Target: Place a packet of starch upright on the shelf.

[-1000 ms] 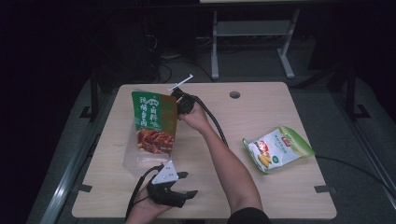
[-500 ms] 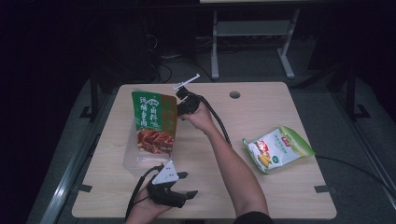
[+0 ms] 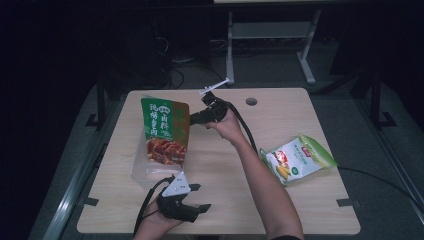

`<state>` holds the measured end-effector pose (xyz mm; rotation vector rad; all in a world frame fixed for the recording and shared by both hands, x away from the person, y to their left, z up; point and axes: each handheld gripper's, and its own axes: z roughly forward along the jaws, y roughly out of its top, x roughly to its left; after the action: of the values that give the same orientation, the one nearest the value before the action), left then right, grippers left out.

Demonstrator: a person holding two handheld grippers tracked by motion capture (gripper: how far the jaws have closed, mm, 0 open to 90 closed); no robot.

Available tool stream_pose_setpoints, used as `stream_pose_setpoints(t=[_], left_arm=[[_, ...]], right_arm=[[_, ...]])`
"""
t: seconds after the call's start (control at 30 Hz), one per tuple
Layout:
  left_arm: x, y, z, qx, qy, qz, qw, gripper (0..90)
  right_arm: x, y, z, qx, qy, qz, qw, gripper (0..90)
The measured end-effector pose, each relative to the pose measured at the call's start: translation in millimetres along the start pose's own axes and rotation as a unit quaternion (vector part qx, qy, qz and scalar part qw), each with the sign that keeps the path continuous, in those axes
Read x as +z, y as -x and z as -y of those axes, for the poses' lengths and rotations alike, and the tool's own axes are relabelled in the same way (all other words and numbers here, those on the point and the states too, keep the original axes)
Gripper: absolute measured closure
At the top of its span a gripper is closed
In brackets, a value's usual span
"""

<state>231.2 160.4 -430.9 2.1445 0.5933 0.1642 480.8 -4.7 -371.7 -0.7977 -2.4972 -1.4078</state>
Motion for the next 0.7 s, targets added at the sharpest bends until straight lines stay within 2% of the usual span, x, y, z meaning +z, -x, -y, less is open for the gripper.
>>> stream_pose_setpoints(t=[0.7], left_arm=[[2.7, 3.3, 0.1, 0.001, -0.005, 0.0, 1.0, 27.9]], right_arm=[[-46.4, -5.3, 22.2, 0.003, 0.006, 0.024, 0.9997, 58.7]])
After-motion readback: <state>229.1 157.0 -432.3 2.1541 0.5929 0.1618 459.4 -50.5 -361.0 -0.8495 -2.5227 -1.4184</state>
